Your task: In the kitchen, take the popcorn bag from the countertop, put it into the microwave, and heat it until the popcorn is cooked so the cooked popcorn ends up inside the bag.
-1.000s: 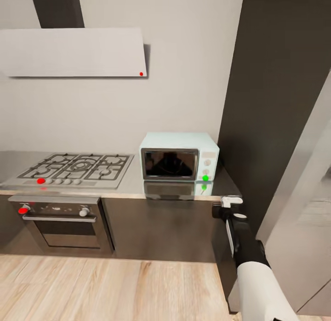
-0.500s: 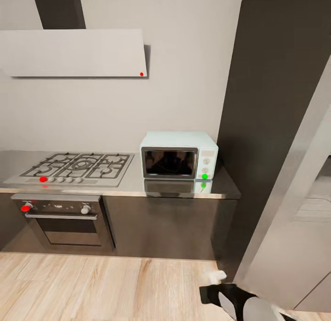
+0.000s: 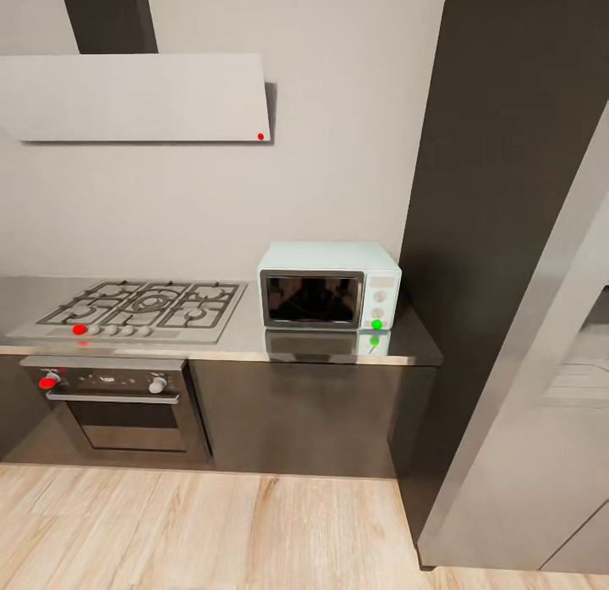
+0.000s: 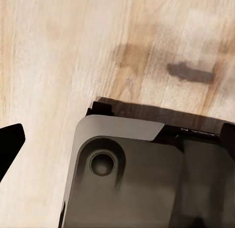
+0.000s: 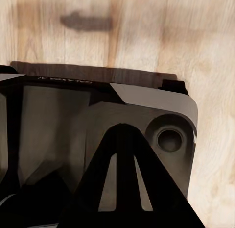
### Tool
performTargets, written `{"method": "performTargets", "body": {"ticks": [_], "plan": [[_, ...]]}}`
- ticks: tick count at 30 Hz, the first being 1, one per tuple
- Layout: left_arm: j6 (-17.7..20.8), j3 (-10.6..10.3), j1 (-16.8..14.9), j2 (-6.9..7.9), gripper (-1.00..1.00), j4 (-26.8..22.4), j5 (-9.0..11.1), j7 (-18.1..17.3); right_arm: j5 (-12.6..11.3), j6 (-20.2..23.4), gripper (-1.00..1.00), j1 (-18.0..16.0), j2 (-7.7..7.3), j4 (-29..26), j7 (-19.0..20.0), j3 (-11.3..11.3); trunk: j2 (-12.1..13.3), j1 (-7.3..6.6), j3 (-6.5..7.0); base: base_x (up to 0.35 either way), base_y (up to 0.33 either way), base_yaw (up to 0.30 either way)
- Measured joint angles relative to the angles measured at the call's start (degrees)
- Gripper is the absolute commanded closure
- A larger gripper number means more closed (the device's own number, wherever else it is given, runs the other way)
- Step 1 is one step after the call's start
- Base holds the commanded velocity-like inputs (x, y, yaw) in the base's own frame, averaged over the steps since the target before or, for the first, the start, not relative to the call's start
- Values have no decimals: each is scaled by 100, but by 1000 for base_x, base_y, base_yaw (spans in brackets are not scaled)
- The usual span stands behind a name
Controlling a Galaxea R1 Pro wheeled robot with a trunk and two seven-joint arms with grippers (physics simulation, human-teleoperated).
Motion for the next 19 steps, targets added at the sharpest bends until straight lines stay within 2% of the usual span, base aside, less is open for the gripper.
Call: {"method": "performTargets", "body": {"ticks": [19], "plan": [[0,5,0,17,-100,-15,9,0,1,-5,100,9,8,0,-2,-1,0,0,0,0,0,0]]}}
